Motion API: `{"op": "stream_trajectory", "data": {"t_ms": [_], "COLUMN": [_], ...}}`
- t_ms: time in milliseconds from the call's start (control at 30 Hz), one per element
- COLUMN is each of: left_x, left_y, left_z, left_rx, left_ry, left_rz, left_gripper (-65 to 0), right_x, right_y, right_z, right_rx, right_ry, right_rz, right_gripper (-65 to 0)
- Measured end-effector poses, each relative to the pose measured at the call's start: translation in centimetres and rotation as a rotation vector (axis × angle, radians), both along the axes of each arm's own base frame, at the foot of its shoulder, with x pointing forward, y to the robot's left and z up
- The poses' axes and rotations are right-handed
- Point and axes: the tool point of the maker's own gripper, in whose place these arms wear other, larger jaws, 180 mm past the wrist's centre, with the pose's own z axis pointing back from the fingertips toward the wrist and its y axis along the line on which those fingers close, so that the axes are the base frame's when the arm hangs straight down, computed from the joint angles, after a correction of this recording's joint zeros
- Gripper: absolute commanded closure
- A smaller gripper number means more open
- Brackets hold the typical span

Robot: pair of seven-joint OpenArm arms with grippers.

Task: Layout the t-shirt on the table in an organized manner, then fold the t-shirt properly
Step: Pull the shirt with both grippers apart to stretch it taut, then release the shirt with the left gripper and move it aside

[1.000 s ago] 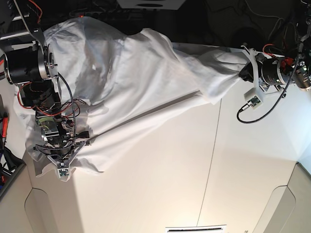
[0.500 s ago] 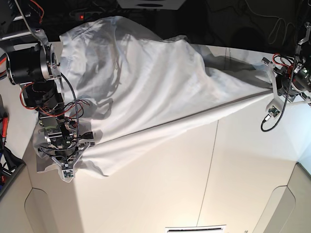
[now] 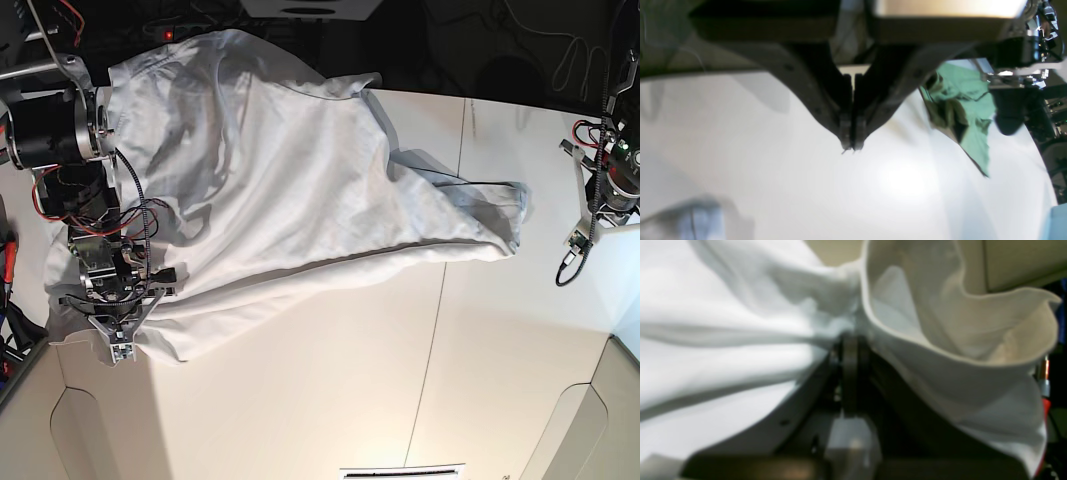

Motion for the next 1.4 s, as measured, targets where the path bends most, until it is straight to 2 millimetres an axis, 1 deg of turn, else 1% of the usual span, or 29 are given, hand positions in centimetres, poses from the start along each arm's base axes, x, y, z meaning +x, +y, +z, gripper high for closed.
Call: {"op": "stream_trajectory", "data": {"t_ms": [33, 67, 133, 167, 233, 267, 333, 433, 533, 567, 600, 633, 667, 700, 767, 867, 933, 1000, 1067, 1100, 1133, 1200, 1267, 1300, 1367, 1400], "left_x": [0.7, 1.5, 3.1, 3.5, 4.4, 4.9, 6.2, 8.2, 9.4, 9.7, 10.0, 10.3, 10.5, 10.8, 11.3, 12.0, 11.9, 11.7, 11.3, 11.1, 10.9, 10.5, 10.2, 9.9, 9.3, 8.8], "left_y": [-0.6, -1.6, -4.3, -5.7, -7.7, -8.7, -10.7, -12.9, -14.2, -14.4, -14.4, -14.3, -13.9, -13.5, -12.1, -8.4, -6.5, -5.5, -4.3, -3.6, -3.1, -1.7, -0.1, 0.7, 1.8, 2.1], "left_z": [0.3, 0.5, 0.7, 0.7, 1.0, 1.2, 2.1, 3.7, 4.8, 5.0, 5.2, 5.2, 5.0, 4.6, 3.5, 1.3, -0.3, -1.7, -2.5, -2.6, -2.6, -2.3, -1.8, -1.6, -1.5, -1.7], "left_rx": [-0.034, -0.088, -0.206, -0.268, -0.350, -0.388, -0.465, -0.541, -0.583, -0.592, -0.595, -0.598, -0.592, -0.583, -0.565, -0.476, -0.446, -0.451, -0.441, -0.433, -0.427, -0.399, -0.359, -0.338, -0.320, -0.320], "left_ry": [-0.029, -0.058, -0.097, -0.099, -0.115, -0.125, -0.159, -0.238, -0.284, -0.295, -0.305, -0.311, -0.314, -0.314, -0.309, -0.285, -0.223, -0.170, -0.142, -0.136, -0.129, -0.109, -0.099, -0.095, -0.083, -0.064], "left_rz": [-0.004, -0.011, -0.060, -0.083, -0.103, -0.114, -0.142, -0.154, -0.157, -0.158, -0.163, -0.160, -0.153, -0.141, -0.093, 0.030, 0.088, 0.112, 0.137, 0.148, 0.153, 0.170, 0.185, 0.194, 0.210, 0.215], "left_gripper": [0.0, 0.0, 0.0, 0.0, 0.0, 0.0, 0.0, 0.0, 0.0, -2.1, -7.9, -13.1, -16.7, -18.4, -18.5, -18.5, -18.5, -18.5, -19.4, -21.7, -23.9, -27.2, -28.2, -28.2, -28.2, -28.2], "right_x": [0.2, 0.4, 1.1, 1.5, 2.2, 2.4, 2.6, 2.7, 3.6, 3.8, 3.9, 3.7, 3.5, 3.1, 2.2, 0.0, -2.1, -4.2, -5.9, -6.8, -7.6, -9.0, -10.4, -10.9, -11.7, -12.0], "right_y": [0.5, 0.8, 1.4, 1.7, 3.1, 4.0, 6.6, 10.6, 13.3, 14.1, 14.9, 15.6, 16.3, 17.1, 18.3, 19.6, 19.8, 19.6, 19.2, 19.0, 18.7, 17.2, 15.3, 14.0, 11.6, 10.3], "right_z": [0.2, 0.4, 1.2, 1.7, 2.5, 2.6, 2.5, 2.3, 3.8, 4.5, 5.1, 5.6, 6.3, 7.1, 8.8, 11.3, 12.6, 13.2, 13.5, 13.3, 12.9, 11.4, 9.6, 8.9, 8.0, 7.7], "right_rx": [0.015, 0.023, 0.028, 0.031, 0.049, 0.061, 0.108, 0.171, 0.229, 0.271, 0.309, 0.338, 0.364, 0.387, 0.392, 0.398, 0.393, 0.374, 0.361, 0.355, 0.344, 0.277, 0.206, 0.168, 0.106, 0.078], "right_ry": [-0.006, -0.009, -0.035, -0.051, -0.078, -0.086, -0.078, -0.067, -0.100, -0.103, -0.083, -0.052, -0.037, -0.025, -0.027, -0.059, -0.065, -0.046, -0.039, -0.032, -0.024, 0.009, 0.059, 0.079, 0.098, 0.104], "right_rz": [0.013, 0.021, 0.030, 0.035, 0.050, 0.060, 0.114, 0.181, 0.219, 0.225, 0.232, 0.234, 0.248, 0.268, 0.311, 0.364, 0.386, 0.389, 0.388, 0.388, 0.385, 0.369, 0.349, 0.329, 0.280, 0.250], "right_gripper": [0.0, 0.0, 0.0, 0.0, 0.0, 0.0, 0.0, 0.0, 0.0, 0.0, 0.0, 0.0, 0.0, 0.0, 0.0, 0.0, 0.0, 0.0, 0.0, 0.0, 0.0, 0.0, 0.0, 0.0, 0.0, 0.0]}}
